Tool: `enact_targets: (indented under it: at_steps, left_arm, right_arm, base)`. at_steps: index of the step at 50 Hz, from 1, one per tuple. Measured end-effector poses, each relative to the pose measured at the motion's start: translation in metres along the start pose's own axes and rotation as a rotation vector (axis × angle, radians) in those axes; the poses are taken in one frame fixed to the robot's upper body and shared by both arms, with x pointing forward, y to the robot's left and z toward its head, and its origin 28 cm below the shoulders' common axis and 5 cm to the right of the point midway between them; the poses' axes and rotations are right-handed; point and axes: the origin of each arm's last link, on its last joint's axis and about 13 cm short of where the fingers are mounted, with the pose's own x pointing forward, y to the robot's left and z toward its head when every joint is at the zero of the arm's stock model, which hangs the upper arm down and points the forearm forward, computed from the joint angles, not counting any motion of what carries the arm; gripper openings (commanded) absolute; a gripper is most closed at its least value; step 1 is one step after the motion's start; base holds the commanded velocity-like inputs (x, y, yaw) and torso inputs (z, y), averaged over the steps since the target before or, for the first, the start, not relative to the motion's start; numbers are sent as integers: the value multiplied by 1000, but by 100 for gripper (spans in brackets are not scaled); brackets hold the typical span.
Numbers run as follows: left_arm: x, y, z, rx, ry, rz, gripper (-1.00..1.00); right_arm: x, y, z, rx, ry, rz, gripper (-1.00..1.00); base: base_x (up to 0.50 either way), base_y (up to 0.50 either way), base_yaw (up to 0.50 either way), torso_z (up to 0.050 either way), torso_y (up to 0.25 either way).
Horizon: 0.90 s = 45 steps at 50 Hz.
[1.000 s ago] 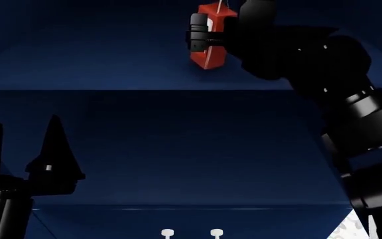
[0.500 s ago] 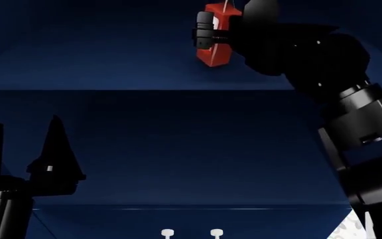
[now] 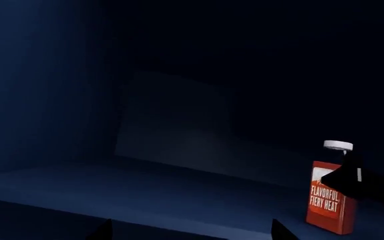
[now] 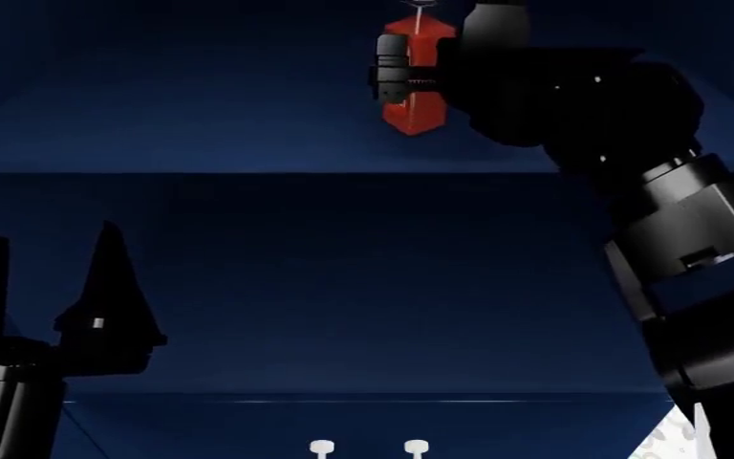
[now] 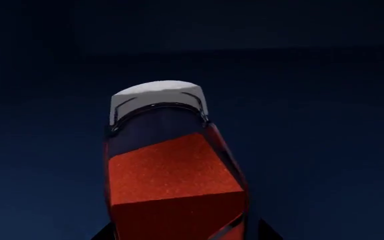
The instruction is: Pick the paprika from the counter and place it in the cabinet.
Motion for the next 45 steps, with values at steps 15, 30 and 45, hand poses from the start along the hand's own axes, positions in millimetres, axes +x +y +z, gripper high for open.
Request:
enact_targets:
  at_steps: [15,30,45]
  left_arm:
    - [-1,-1,1,0,-2,-3,100]
    - [-2,-1,1,0,-3,-6,100]
    - [-3,-1,2,-2,-2,-9,100]
  right_arm:
    - [-7,1,4,-14,-9,2,100]
    - [-31,6,9,-25,-23,26,100]
    - [-57,9,9,-32,-43,51,100]
  base:
    - [0,0,0,0,0]
    - [0,0,0,0,0]
    - [0,0,0,0,0]
